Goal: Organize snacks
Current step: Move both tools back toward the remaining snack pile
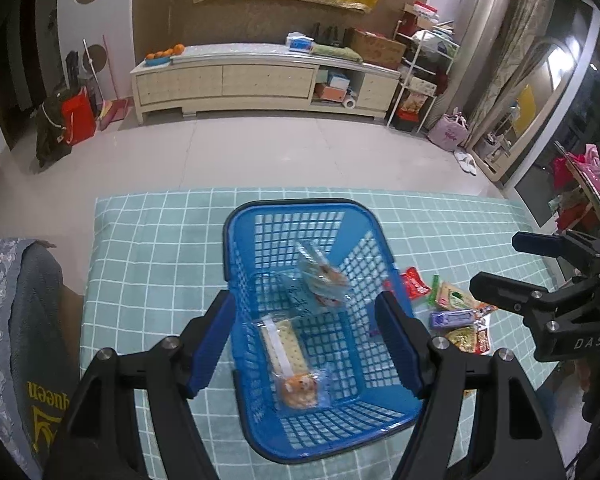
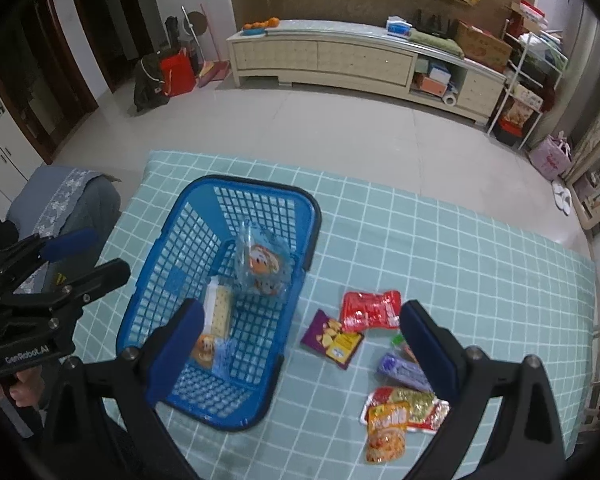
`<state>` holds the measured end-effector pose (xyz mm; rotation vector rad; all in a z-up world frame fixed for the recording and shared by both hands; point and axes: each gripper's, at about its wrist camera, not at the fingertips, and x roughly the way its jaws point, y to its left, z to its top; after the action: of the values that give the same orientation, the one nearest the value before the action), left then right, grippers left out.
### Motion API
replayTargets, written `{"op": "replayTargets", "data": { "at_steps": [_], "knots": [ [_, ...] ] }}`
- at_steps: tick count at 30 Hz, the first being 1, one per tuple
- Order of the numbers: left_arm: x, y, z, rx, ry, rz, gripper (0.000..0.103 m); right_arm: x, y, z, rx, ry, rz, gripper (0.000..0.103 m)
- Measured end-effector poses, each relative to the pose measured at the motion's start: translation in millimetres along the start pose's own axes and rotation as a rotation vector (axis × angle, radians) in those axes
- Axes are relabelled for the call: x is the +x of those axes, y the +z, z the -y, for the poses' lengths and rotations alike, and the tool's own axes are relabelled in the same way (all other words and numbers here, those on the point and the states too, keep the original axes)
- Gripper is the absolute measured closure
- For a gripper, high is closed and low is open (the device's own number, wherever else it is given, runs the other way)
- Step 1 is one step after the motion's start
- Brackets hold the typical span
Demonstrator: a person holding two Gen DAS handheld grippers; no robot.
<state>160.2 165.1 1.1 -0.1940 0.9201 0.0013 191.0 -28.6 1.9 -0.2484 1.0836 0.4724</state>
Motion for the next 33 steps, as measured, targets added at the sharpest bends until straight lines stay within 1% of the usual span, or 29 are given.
{"op": "replayTargets", "data": {
  "at_steps": [6, 13, 18, 24, 33],
  "knots": [
    [-13, -8, 28, 0.033, -0.011, 0.009, 0.033, -23, -21, 23, 0.043, 0.011, 0.016, 0.003],
    [-10, -20, 60, 0.076, -0.037, -0.001, 0.033, -38, -50, 53, 0.094, 0.019, 0.017, 0.003],
    [3, -30, 96, 0.125, -0.058, -0.025, 0.033, -45, -73, 80, 0.125, 0.012, 0.013, 0.003],
    [24, -42, 131, 0.174, -0.103, -0.059, 0.033, -48, -99, 109, 0.132, -0.027, -0.004, 0.003],
    [59, -63, 170, 0.226, -0.132, -0.126, 0.033, -33, -139, 155, 0.199, -0.024, -0.041, 0.003]
  ]
}}
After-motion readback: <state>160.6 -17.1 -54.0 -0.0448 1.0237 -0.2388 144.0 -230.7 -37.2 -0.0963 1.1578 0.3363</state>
